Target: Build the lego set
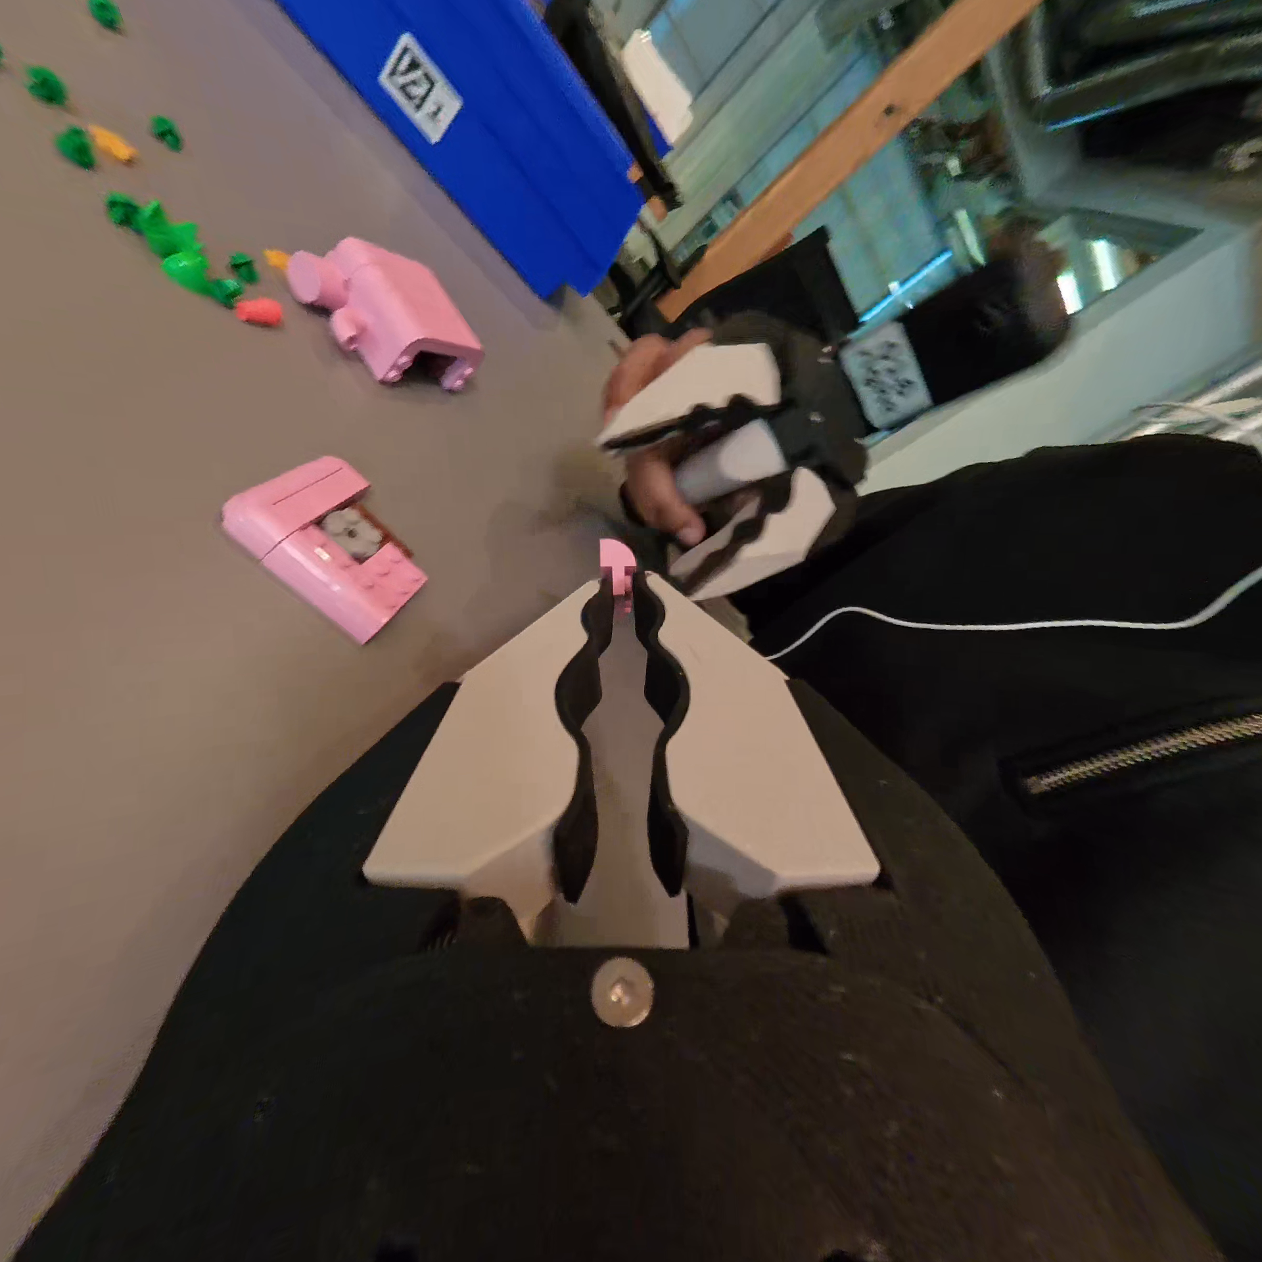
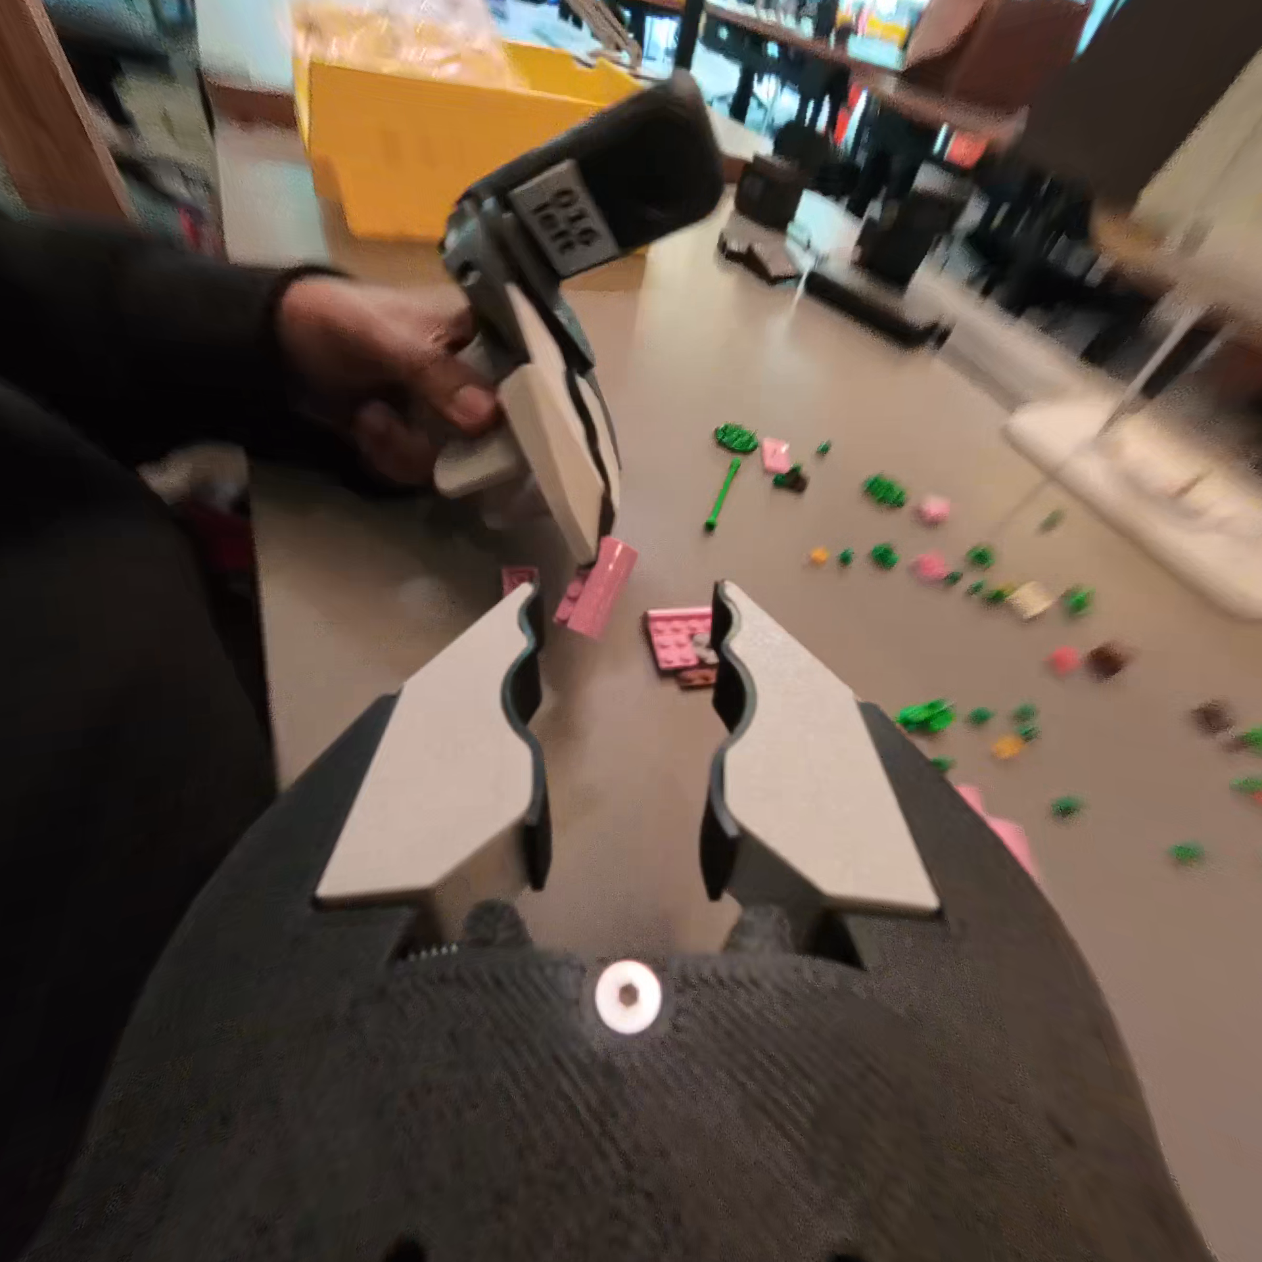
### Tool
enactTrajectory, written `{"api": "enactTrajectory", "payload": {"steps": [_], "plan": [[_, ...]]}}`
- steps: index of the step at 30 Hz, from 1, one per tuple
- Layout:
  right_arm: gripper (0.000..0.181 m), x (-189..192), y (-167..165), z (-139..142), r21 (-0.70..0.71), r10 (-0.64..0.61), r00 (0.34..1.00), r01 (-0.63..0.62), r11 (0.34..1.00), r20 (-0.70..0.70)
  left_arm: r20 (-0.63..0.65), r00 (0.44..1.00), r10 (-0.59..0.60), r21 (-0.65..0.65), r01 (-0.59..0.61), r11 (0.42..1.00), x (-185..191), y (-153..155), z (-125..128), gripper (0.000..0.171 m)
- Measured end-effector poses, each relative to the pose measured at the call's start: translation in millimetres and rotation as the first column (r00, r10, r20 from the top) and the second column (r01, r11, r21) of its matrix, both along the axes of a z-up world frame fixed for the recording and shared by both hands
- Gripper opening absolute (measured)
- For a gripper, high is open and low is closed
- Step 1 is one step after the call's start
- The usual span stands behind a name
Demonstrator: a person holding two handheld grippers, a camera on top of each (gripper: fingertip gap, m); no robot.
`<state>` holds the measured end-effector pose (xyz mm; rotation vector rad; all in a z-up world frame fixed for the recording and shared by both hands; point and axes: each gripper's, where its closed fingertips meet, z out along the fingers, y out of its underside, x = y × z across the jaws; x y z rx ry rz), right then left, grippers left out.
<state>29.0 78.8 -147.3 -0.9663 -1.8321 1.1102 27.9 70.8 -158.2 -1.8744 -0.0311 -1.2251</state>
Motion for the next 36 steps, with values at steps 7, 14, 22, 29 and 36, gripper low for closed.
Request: {"api": "enactTrajectory", "payload": {"steps": [7,14,22,29,36], "plan": [[0.042,9,-15,-21,0.682,0.291,0.956,-0.235,0.692,0.033,-0.067,0.992,-0.103,-0.117,0.095,0.989,11,0,-13,0.001],[0.031,7,-16,-20,0.749,0.424,0.896,-0.370,0.550,0.131,-0.139,0.979,-0.151,-0.120,0.135,0.984,16,-3,-3,0.001],[0.031,-12,20,-27,0.610,0.158,0.972,-0.234,0.757,0.176,-0.287,0.958,0.028,0.060,-0.011,0.998,-15,10,4,0.056],[0.031,-20,38,-53,0.113,0.028,0.883,-0.092,0.989,0.468,-0.761,0.648,0.021,0.066,0.044,0.997,-43,30,-39,0.089],[0.031,-22,32,-69,0.155,0.046,0.884,-0.132,0.979,0.465,-0.778,0.628,-0.003,0.039,0.053,0.998,-42,39,-49,0.078]]}}
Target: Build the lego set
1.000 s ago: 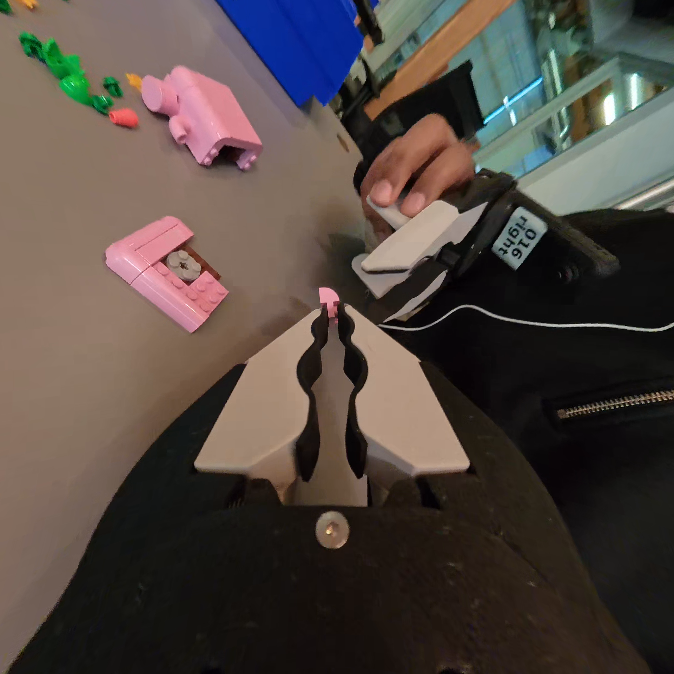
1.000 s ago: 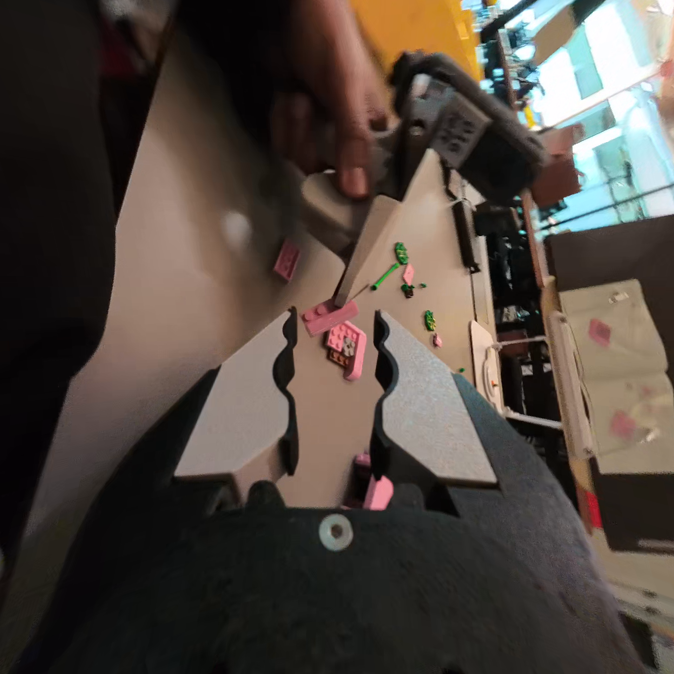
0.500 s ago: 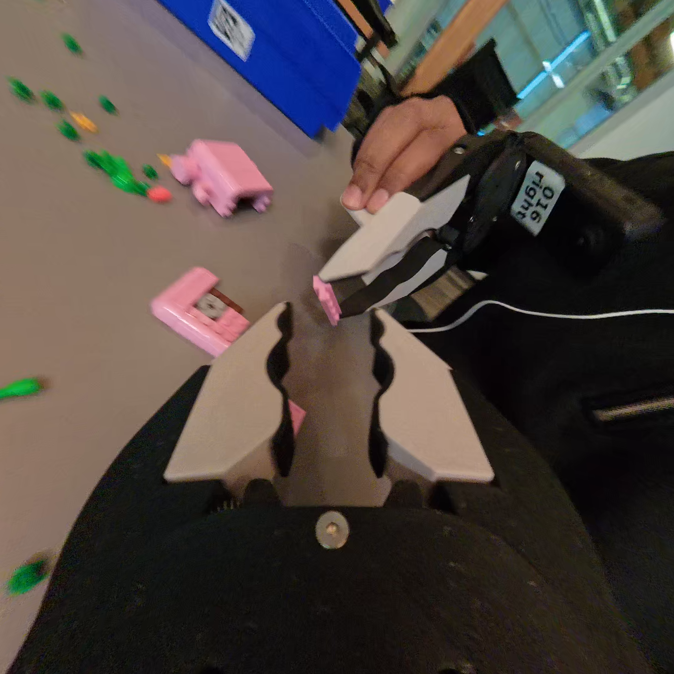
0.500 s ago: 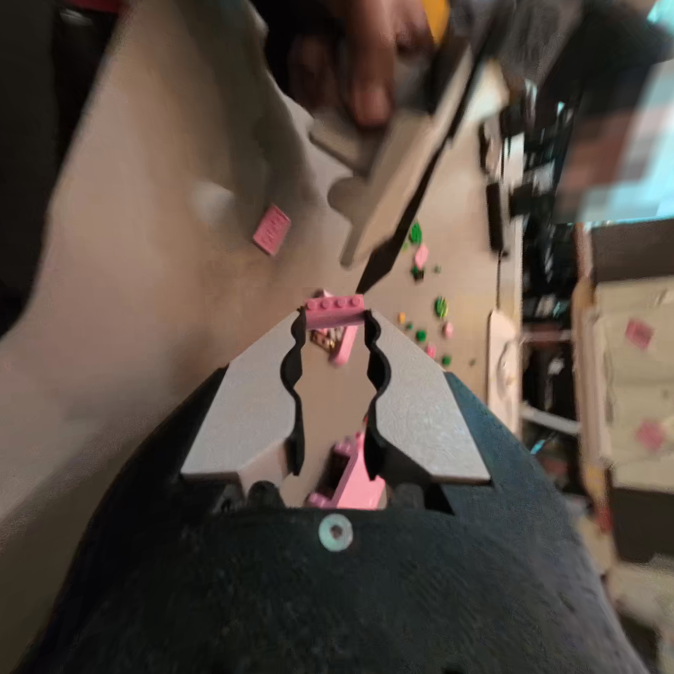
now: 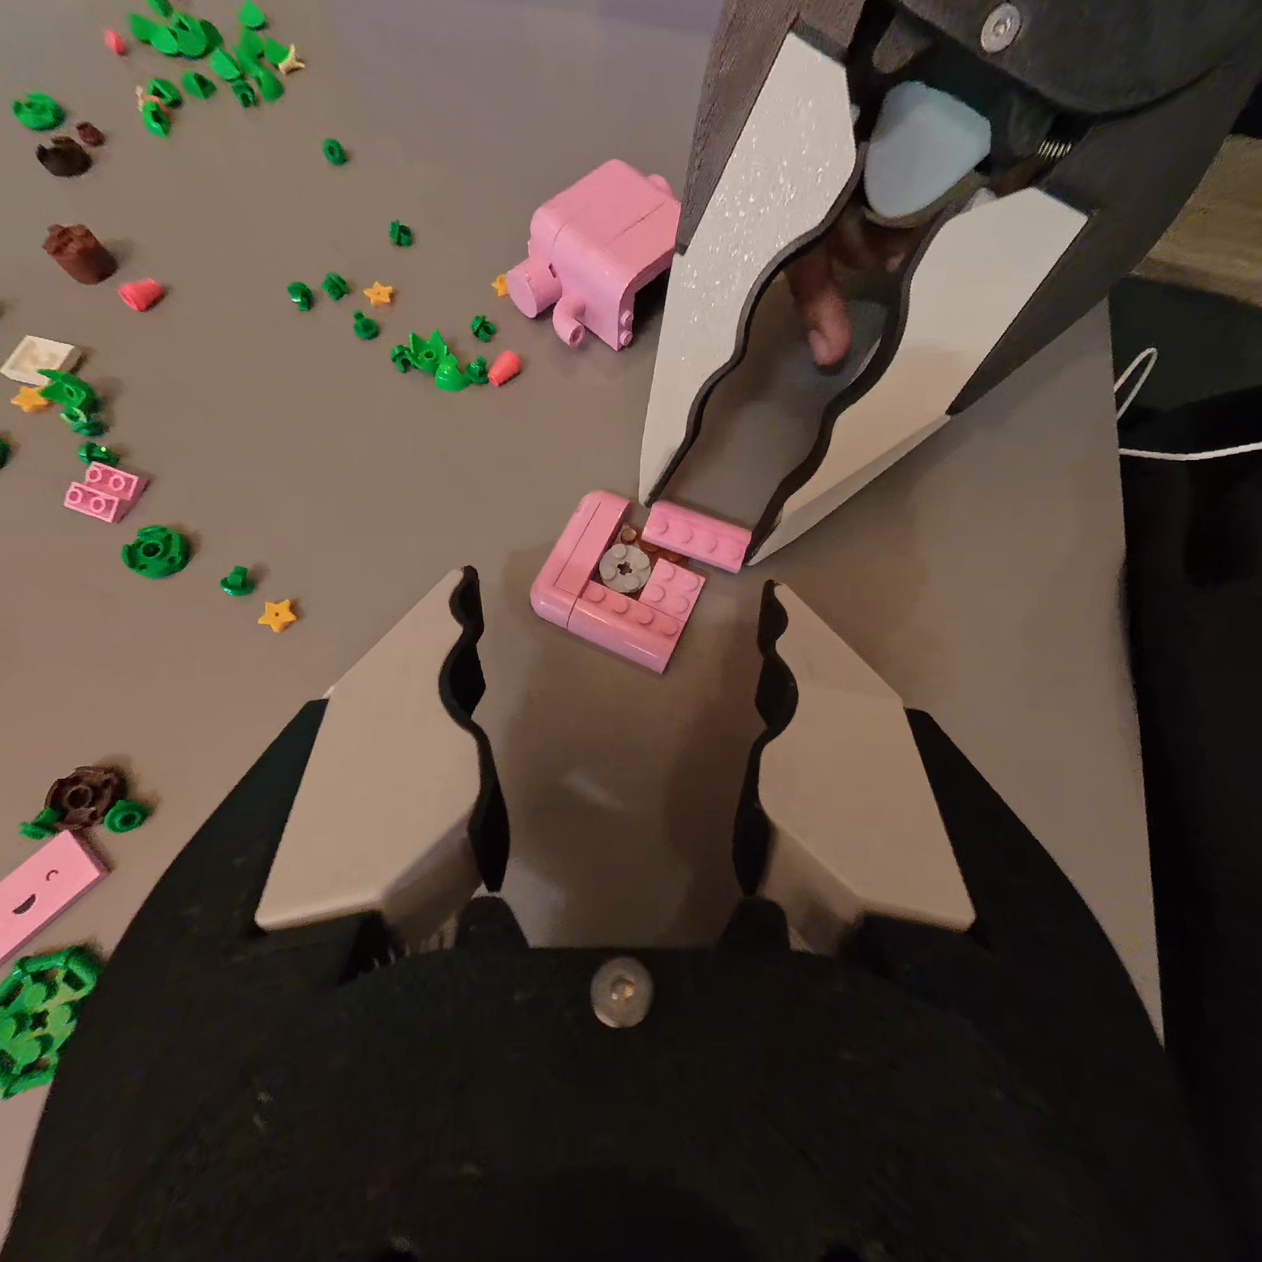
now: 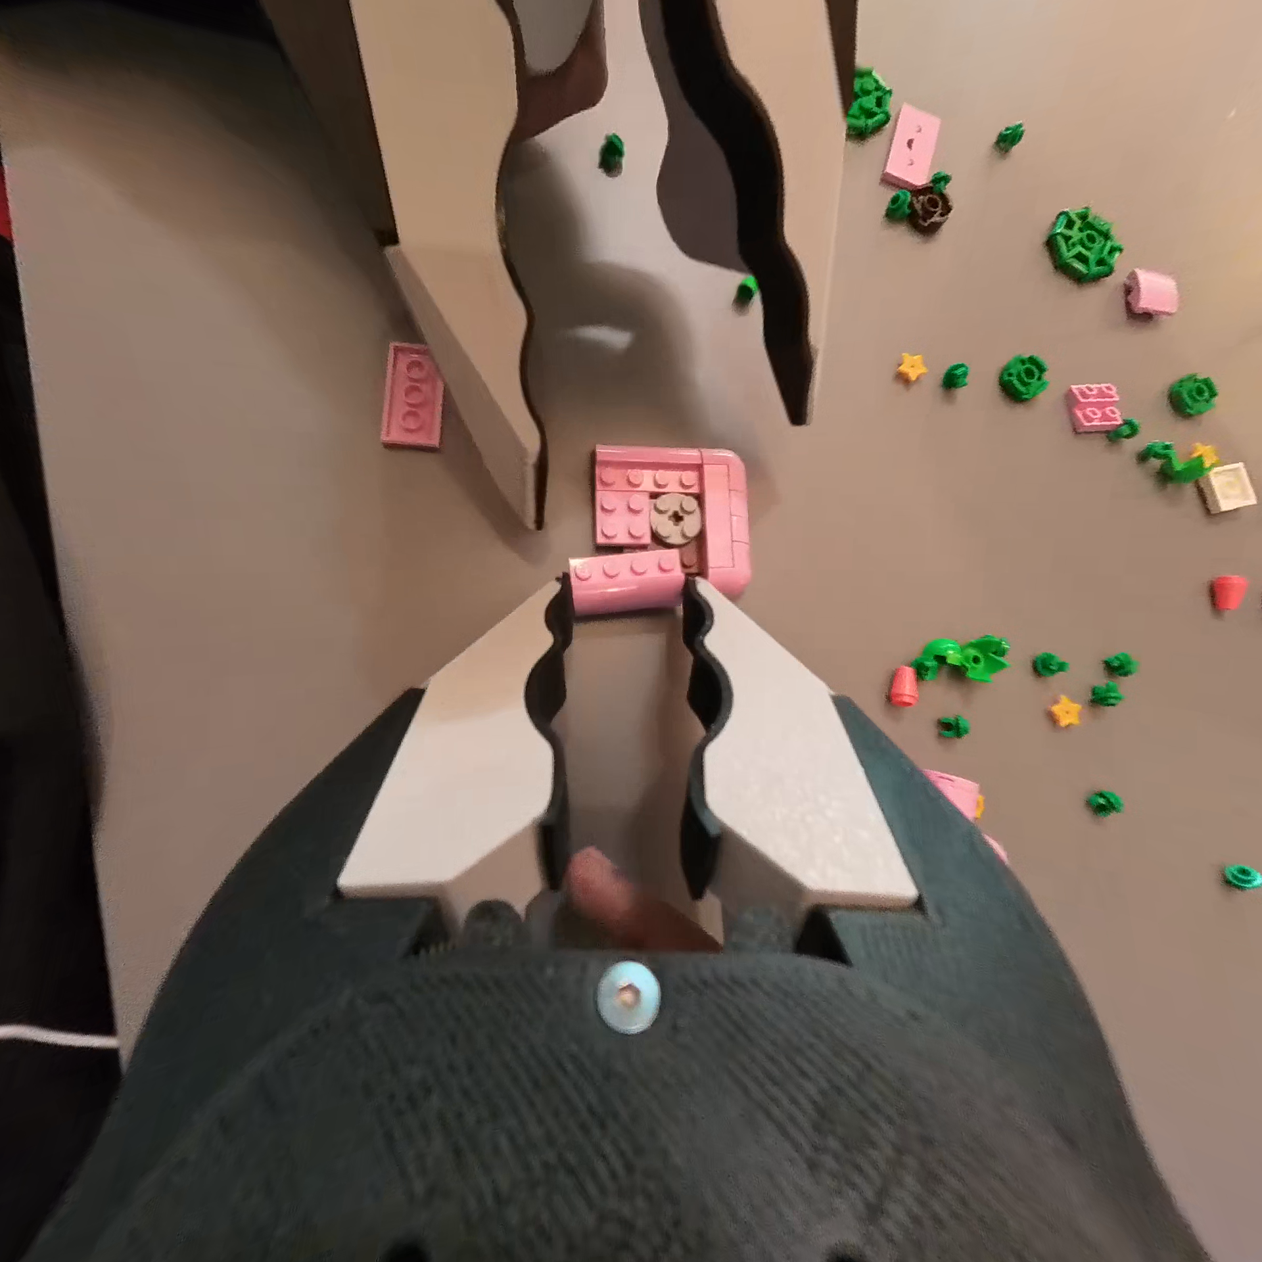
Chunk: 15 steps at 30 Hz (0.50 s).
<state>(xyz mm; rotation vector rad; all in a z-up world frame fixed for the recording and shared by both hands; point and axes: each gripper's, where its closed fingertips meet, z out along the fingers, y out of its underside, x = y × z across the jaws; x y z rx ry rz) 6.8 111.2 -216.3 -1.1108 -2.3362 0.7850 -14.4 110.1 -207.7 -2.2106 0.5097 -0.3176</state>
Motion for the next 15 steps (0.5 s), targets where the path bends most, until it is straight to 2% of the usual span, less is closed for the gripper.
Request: {"api": "enactTrajectory", "payload": {"steps": [3,8,12,15], "plan": [[0.031,0,-4,0,-0.035,-0.001,1.000,0.001,0.999,-0.006,-0.018,1.000,0.005,0.006,-0.005,1.000,0,-2,0,0.077],[0.031,3,-11,9,-0.088,0.023,1.000,-0.024,0.996,-0.014,0.022,1.000,0.016,0.017,-0.016,1.000,-2,-2,4,0.077],[0.031,0,-1,16,-0.069,-0.035,0.996,0.030,0.997,-0.079,0.022,1.000,0.016,0.007,-0.016,1.000,-2,-2,2,0.077],[0.031,2,9,12,-0.049,-0.102,0.992,0.099,0.994,-0.072,0.016,1.000,0.017,-0.048,-0.016,0.999,-1,-3,-6,0.076]]}}
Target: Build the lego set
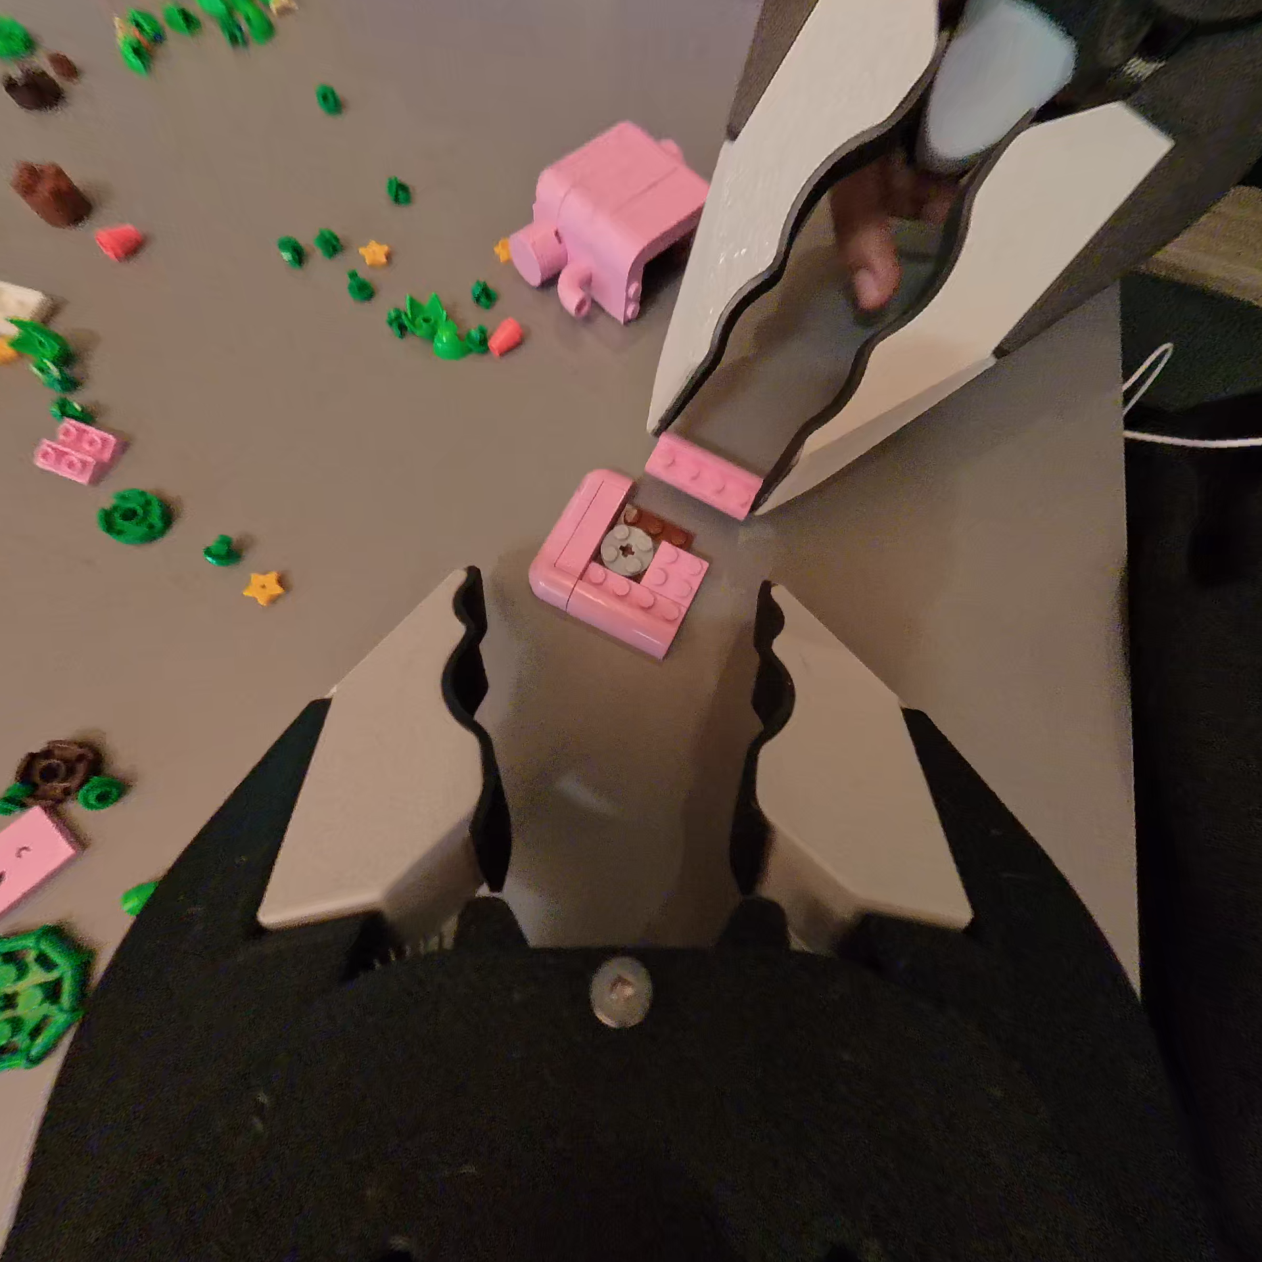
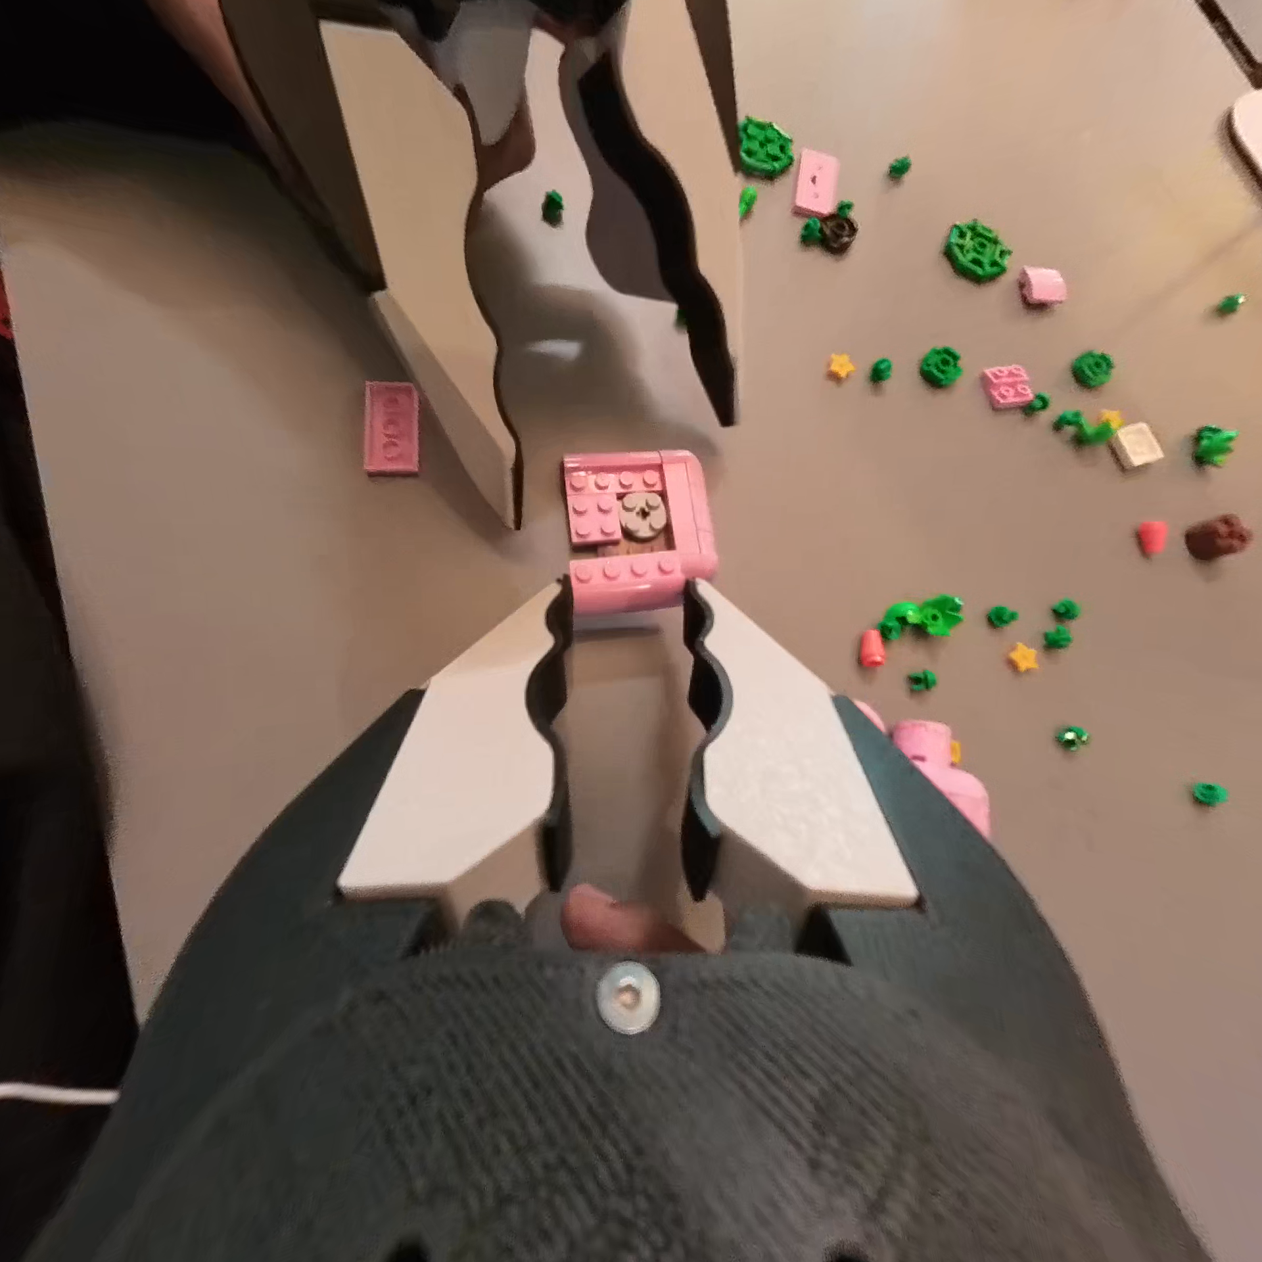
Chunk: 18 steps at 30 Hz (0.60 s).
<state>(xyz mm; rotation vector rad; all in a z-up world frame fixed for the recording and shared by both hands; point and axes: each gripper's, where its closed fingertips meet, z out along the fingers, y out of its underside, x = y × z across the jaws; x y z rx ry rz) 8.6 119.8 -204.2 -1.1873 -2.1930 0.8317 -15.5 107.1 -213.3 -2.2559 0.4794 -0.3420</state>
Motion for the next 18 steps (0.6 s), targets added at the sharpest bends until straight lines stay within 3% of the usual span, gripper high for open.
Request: {"api": "enactTrajectory", "payload": {"steps": [6,12,18], "plan": [[0.031,-1,-2,0,-0.097,-0.024,1.000,0.024,0.995,0.006,0.033,0.999,0.004,-0.059,-0.002,0.998,1,-2,-6,0.068],[0.031,-7,-7,-7,-0.038,0.025,1.000,-0.025,0.999,0.005,0.048,0.999,-0.015,-0.063,0.018,0.998,5,-6,-5,0.052],[0.036,-5,-6,-6,0.050,0.044,0.999,-0.043,0.998,-0.029,0.068,0.998,-0.014,-0.061,0.018,0.998,6,-8,-4,0.051]]}}
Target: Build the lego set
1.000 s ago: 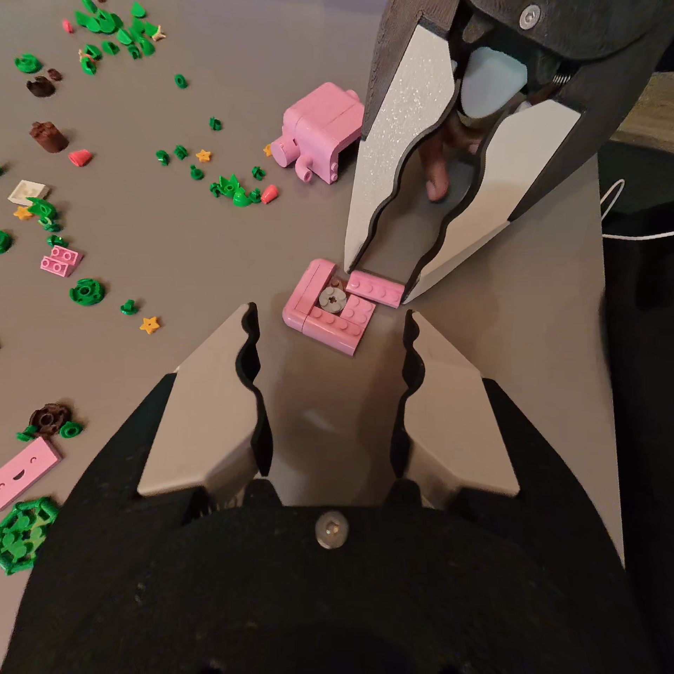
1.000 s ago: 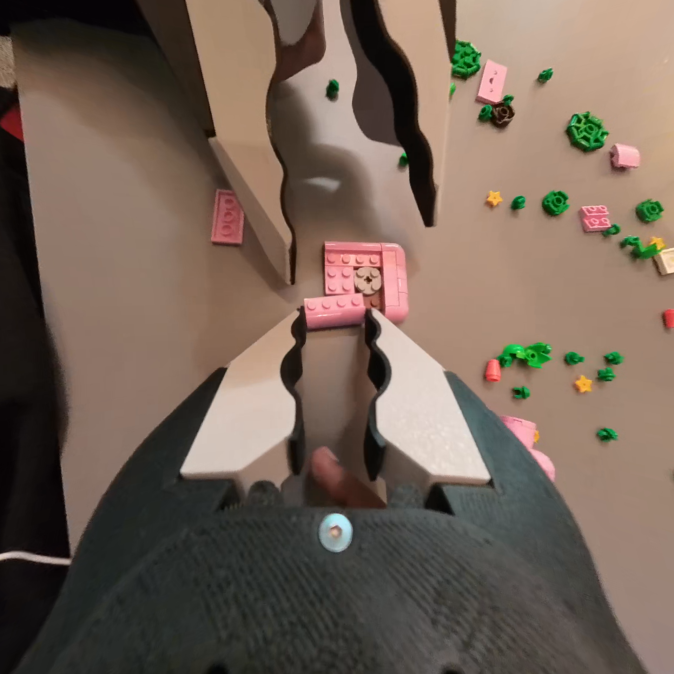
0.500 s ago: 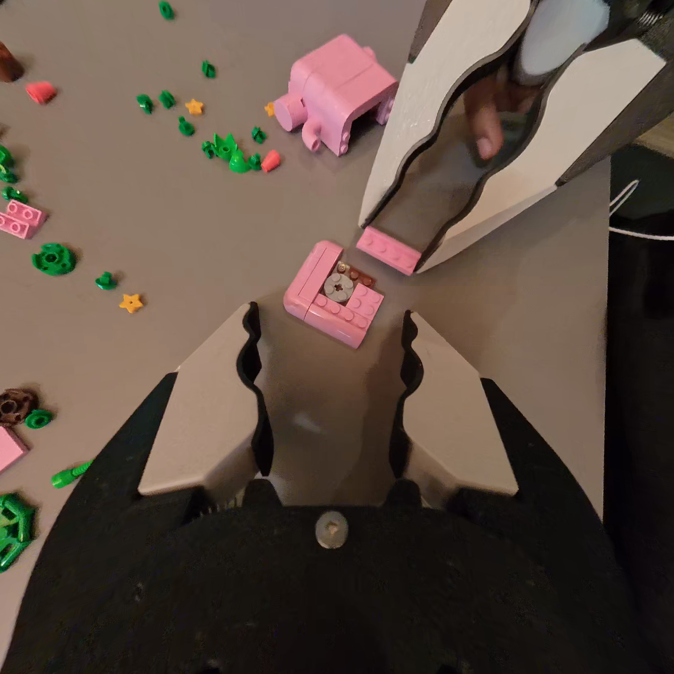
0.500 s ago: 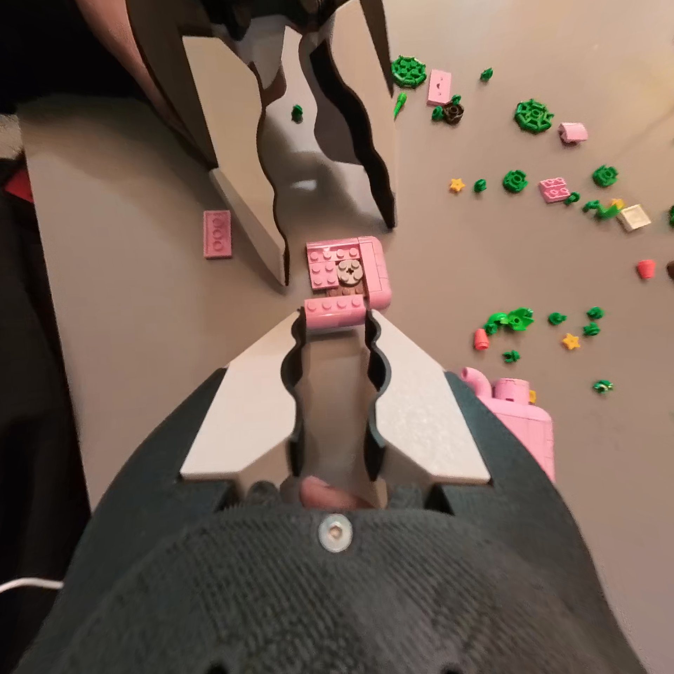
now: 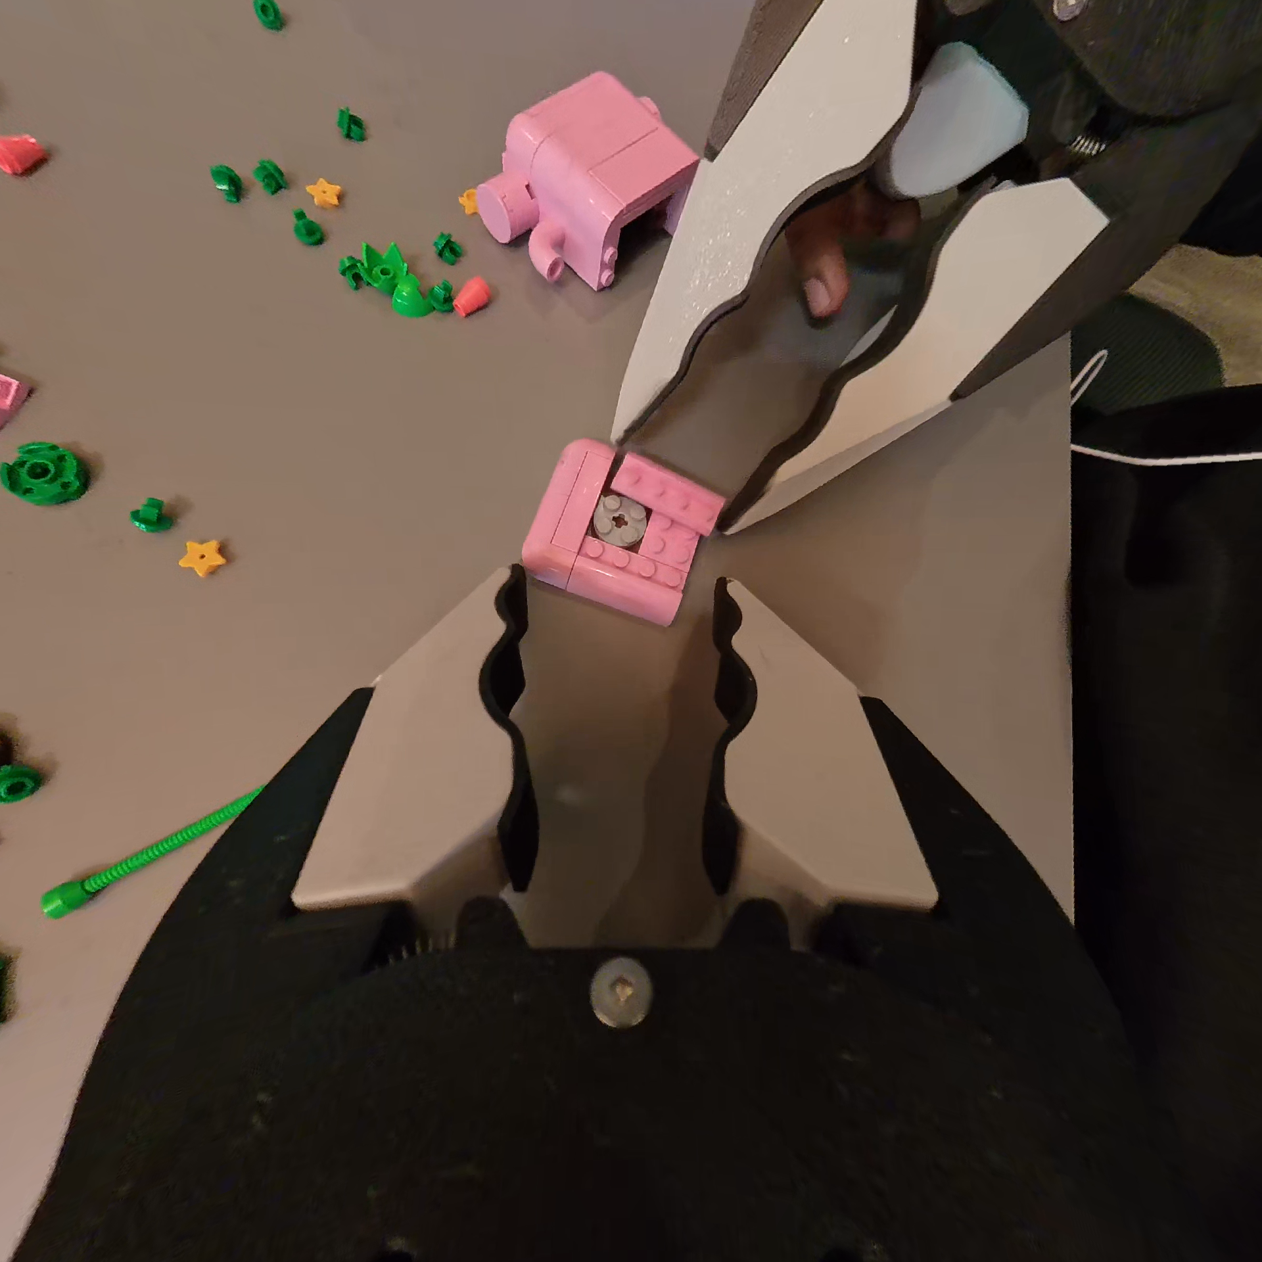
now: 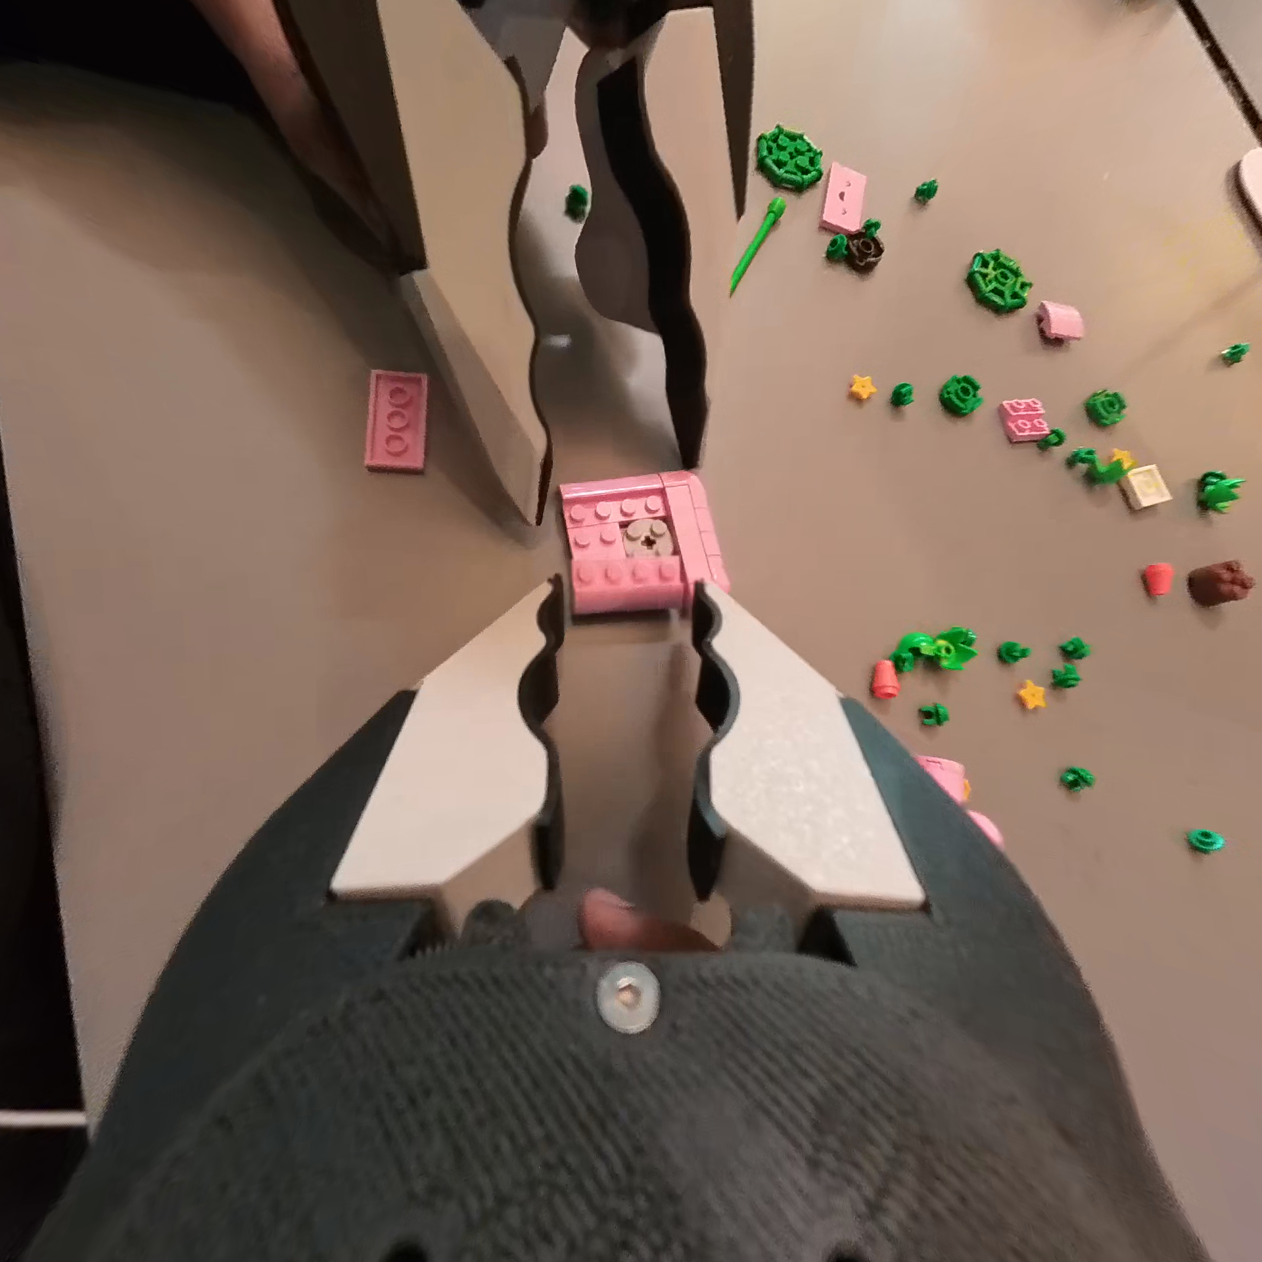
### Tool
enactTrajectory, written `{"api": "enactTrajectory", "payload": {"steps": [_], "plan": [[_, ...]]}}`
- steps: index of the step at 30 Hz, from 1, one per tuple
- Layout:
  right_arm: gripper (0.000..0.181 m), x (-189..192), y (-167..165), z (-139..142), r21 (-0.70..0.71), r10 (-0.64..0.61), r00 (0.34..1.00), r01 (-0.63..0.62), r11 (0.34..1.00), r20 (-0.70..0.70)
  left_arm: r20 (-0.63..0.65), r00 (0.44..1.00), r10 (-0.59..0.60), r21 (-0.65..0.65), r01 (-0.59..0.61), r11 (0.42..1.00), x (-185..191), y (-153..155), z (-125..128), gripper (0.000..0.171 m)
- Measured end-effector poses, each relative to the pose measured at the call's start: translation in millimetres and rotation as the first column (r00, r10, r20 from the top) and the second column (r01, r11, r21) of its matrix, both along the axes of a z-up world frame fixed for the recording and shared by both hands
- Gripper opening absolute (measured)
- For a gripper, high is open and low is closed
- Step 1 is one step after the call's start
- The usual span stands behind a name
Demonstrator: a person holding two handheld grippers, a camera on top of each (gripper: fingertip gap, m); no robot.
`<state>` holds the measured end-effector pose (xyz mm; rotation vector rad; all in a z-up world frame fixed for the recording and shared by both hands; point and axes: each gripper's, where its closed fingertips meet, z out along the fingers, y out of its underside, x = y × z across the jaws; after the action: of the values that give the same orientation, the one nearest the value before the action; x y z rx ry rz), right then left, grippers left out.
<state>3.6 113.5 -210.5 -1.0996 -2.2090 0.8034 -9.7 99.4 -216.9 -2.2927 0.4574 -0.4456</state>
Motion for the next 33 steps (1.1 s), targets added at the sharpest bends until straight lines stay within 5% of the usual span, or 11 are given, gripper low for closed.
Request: {"api": "enactTrajectory", "payload": {"steps": [16,20,26,33], "plan": [[0.052,28,21,-6,-0.027,-0.128,0.986,0.132,0.991,0.110,-0.103,0.995,-0.002,0.019,0.004,1.000,0,1,-5,0.053],[0.042,24,18,-7,-0.066,-0.126,0.988,0.133,0.989,0.091,-0.080,0.996,0.026,0.087,-0.019,0.996,-2,4,6,0.054],[0.031,11,12,12,-0.020,-0.093,0.995,0.092,0.996,-0.040,0.201,0.979,0.026,0.125,-0.052,0.991,16,6,36,0.039],[0.031,3,-5,51,0.245,0.043,0.961,0.027,0.969,-0.274,0.553,0.833,-0.006,0.090,-0.053,0.995,27,5,60,0.034]]}}
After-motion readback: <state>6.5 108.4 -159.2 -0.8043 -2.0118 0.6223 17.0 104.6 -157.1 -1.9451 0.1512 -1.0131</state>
